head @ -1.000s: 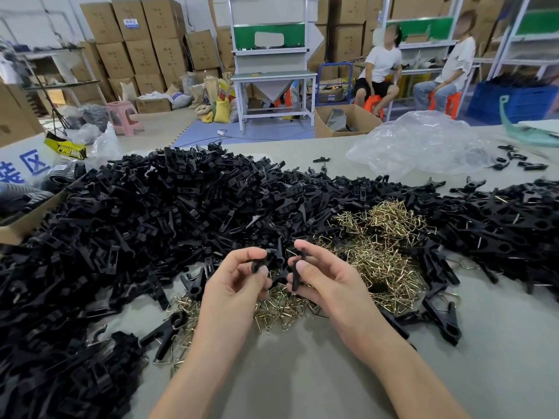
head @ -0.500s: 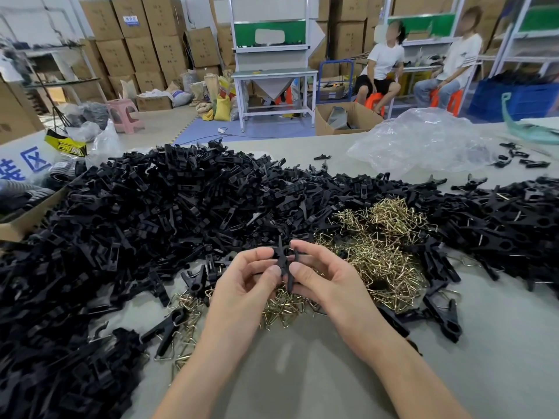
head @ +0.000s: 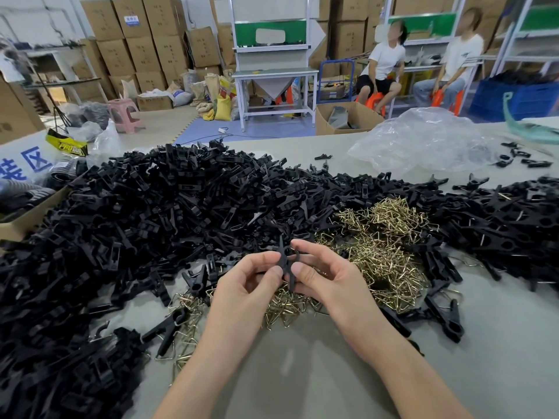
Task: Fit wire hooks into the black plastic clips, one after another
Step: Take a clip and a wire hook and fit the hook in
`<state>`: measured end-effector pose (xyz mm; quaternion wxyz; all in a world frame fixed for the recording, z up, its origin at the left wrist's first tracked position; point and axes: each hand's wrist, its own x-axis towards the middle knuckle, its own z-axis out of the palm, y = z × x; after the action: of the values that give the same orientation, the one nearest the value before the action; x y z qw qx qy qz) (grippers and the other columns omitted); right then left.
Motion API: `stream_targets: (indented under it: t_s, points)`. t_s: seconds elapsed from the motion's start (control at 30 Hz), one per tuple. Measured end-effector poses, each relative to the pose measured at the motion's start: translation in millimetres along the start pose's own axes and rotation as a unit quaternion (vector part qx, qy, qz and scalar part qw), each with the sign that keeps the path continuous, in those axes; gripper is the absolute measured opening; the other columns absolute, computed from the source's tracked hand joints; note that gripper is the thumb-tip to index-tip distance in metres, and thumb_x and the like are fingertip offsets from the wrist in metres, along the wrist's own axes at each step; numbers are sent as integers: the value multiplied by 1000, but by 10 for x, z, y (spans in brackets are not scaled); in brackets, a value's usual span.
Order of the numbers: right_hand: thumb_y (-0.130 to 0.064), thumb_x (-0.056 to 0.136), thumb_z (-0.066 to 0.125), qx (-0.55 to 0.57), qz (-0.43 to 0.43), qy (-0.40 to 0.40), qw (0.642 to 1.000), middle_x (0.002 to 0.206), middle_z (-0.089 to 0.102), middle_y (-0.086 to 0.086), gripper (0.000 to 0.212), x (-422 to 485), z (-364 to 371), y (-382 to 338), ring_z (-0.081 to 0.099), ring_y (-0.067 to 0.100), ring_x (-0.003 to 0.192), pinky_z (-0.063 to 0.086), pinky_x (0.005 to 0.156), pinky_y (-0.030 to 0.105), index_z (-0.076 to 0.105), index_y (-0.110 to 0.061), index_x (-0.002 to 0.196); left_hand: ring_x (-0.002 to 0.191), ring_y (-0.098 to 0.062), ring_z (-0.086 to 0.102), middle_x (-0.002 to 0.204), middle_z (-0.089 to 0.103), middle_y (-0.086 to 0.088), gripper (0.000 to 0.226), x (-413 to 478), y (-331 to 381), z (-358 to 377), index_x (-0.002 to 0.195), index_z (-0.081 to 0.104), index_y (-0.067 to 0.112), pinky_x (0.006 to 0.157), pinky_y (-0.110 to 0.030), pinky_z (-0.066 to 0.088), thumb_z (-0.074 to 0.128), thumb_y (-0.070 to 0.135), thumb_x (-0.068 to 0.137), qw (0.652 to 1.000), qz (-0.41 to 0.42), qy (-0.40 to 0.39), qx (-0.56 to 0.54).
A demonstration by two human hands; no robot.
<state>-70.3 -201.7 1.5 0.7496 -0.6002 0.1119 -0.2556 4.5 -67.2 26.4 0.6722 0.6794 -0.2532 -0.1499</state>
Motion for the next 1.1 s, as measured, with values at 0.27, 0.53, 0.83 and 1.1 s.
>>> stream_targets:
  t_s: [0.27,0.53,0.83,1.1]
  points:
    - [-2,92,68,1,0,5,1000,101,77,0,34,7,-6,-15,75,19,91,60,82,28,73,-27,116,68,0,62,79,74,11,17,-20,10,-7,98,72,25,69,-11,49,66,9,94,999,7,-11,44]
    - [-26,78,72,12,0,0,1000,103,77,-2,32,20,-31,2,72,15,101,58,87,29,72,-21,110,92,6,66,101,72,27,30,-61,-3,12,114,69,33,76,-5,45,57,9,99,989,75,-38,124]
    - [-25,78,72,69,-29,76,994,101,77,-4,27,86,-107,7,70,12,99,56,80,22,69,-25,104,113,-3,35,117,40,24,44,-54,-195,-141,131,47,44,99,-24,29,39,67,94,813,138,-130,550]
    - [-23,75,71,96,-14,94,991,96,77,-4,35,87,-82,-25,71,11,95,57,76,20,66,-17,110,85,-5,54,89,55,19,24,-34,-174,-147,92,58,36,77,-27,45,41,51,96,856,179,-37,483]
